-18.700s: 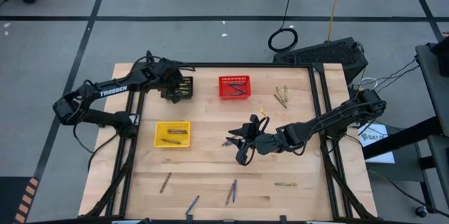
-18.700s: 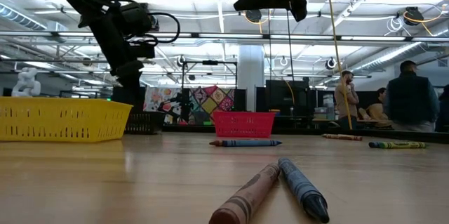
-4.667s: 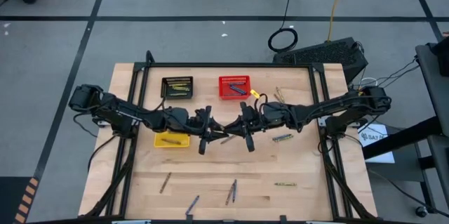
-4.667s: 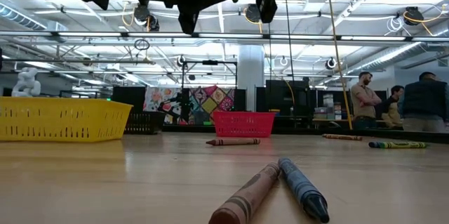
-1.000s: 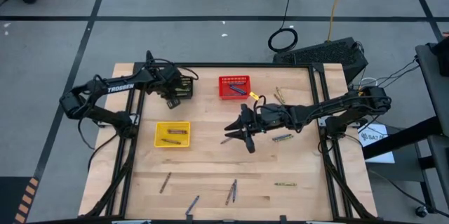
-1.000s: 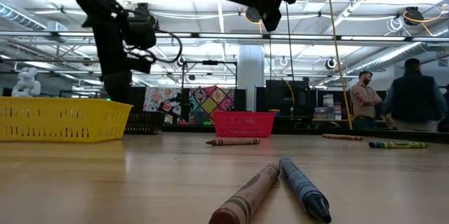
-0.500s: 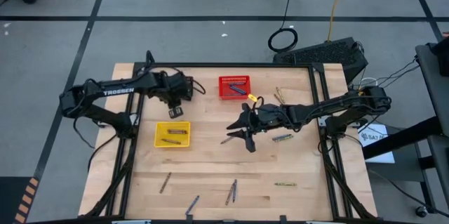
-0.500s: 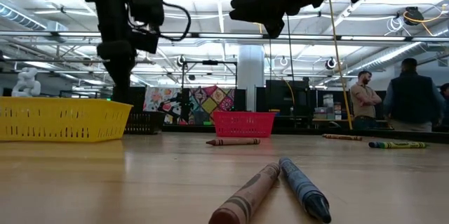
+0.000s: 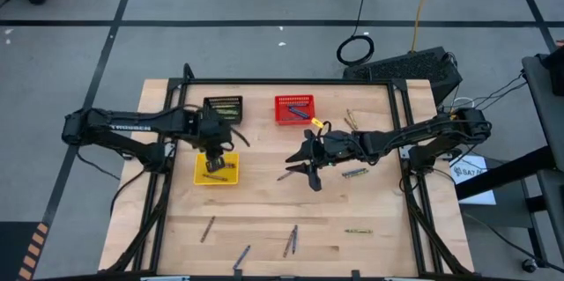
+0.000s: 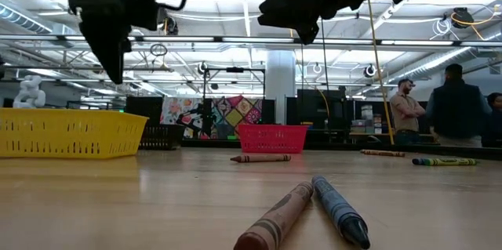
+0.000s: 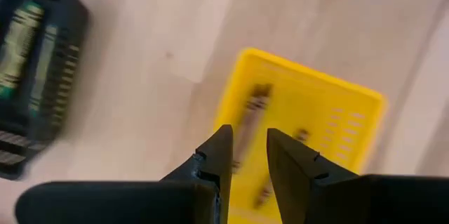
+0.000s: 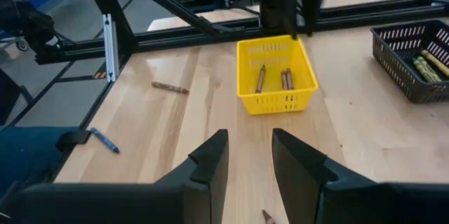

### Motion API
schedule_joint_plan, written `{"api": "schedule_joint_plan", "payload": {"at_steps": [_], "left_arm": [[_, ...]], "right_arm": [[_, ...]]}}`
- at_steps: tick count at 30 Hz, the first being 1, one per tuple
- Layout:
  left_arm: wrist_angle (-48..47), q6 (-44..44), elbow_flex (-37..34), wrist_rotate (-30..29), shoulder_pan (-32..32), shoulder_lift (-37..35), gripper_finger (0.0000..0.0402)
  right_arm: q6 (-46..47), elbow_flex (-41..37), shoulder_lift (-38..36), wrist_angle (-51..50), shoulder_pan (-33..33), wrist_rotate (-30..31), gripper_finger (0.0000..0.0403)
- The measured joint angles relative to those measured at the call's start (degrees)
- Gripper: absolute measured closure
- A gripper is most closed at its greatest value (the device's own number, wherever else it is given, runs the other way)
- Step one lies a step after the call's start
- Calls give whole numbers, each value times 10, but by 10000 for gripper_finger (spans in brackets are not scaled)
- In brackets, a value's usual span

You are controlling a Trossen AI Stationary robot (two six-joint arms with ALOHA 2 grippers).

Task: Sort crayons
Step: Put the brown crayon into the yellow basket

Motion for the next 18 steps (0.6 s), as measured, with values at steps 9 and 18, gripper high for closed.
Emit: {"api": "schedule_joint_plan", "payload": {"at_steps": [9,18], "left_arm": [[0,-189,0,1,-153,0,315],[12,-425,0,-40,-315,0,315]], "right_arm": [[27,0,0,-38,0,2,305],[40,0,0,-36,0,4,305]]}}
